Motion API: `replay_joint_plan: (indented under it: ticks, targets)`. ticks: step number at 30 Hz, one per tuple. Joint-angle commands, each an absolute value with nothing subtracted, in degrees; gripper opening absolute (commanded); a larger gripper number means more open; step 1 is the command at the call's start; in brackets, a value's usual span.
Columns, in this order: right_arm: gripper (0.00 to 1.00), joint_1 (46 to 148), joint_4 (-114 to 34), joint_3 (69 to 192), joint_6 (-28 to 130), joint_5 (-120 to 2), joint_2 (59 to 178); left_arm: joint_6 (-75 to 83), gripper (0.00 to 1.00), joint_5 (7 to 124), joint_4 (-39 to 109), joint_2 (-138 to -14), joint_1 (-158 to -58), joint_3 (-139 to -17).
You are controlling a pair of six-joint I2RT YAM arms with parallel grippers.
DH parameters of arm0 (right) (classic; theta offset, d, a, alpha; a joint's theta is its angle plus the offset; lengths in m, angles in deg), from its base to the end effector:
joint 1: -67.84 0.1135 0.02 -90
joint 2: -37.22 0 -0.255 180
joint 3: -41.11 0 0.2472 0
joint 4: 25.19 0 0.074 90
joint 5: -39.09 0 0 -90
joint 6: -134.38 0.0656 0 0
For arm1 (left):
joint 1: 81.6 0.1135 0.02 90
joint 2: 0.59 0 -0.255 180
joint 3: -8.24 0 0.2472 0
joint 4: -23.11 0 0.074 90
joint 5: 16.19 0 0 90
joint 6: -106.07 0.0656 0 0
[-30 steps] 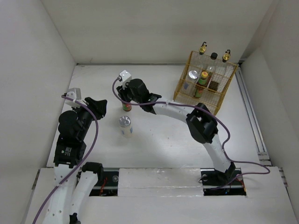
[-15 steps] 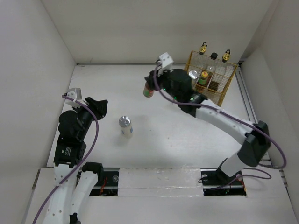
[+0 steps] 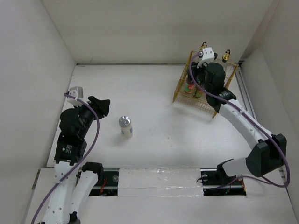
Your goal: Organize the condiment bottles
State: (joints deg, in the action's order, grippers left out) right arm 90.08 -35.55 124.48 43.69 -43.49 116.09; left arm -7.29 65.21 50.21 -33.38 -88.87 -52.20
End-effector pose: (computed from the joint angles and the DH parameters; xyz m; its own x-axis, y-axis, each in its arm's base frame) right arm 0.3323 0.1267 0.3689 -0.0914 -0.0503 -0.9945 -0.2575 0.9659 -0.0252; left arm 0.1609 -0.0304 0.3676 -0.0997 -0.3825 -0.9186 0.2548 0.8826 -0.3952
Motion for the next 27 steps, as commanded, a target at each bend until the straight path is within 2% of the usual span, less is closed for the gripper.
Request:
replay_joint_plan:
  ticks: [1,11,22,25,27]
  targets:
    - [0.0,88.8,-27.5,126.6,43.3,-45.6,114.6,-7.2,0.47,64.0,47.5,-33.7,-88.5,-51.8]
    - [0.0,86.9,-22.6,125.6,42.8,-45.1,119.7,-7.2,0.48,64.0,47.5,-33.7,-88.5,-51.8]
    - [0.0,88.0,-18.5,118.9,46.4,-43.9,123.6,-7.2,0.49,64.6,48.1,-33.7,-88.5,-51.8]
    - [0.04,88.0,-18.0,118.3,47.4,-44.6,124.9,-7.2,0.49,64.1,48.1,-33.7,-88.5,-51.8]
    - [0.12,88.0,-18.0,117.6,47.9,-44.6,124.9,-7.2,0.49,64.1,48.1,-33.7,-88.5,-51.8]
